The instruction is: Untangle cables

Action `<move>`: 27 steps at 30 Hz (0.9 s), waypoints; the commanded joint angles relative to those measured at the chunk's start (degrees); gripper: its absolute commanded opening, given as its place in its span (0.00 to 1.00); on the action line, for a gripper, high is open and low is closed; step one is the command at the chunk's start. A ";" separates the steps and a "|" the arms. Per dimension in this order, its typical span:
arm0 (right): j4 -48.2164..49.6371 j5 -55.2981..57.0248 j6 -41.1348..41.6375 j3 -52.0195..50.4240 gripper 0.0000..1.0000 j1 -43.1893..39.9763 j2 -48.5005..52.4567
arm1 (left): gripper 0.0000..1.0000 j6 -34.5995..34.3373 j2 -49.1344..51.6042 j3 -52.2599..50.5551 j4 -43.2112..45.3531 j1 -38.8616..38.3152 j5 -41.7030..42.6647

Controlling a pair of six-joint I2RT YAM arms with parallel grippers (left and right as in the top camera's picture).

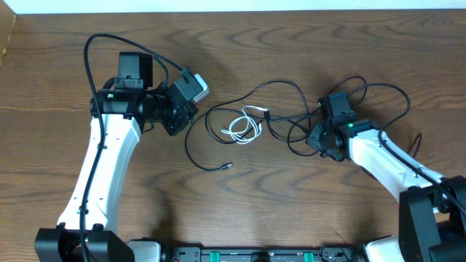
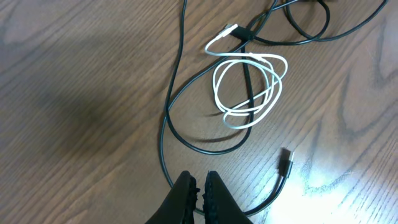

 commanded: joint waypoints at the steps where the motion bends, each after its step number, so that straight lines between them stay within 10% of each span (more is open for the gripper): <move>1: 0.07 -0.52 0.50 0.09 0.01 0.28 -0.74 | 0.08 0.94 0.66 0.37 -0.02 -0.09 2.84; 27: -22.88 20.65 -12.48 20.02 0.01 -20.92 -29.66 | 0.08 0.96 9.94 0.37 1.86 -7.65 9.73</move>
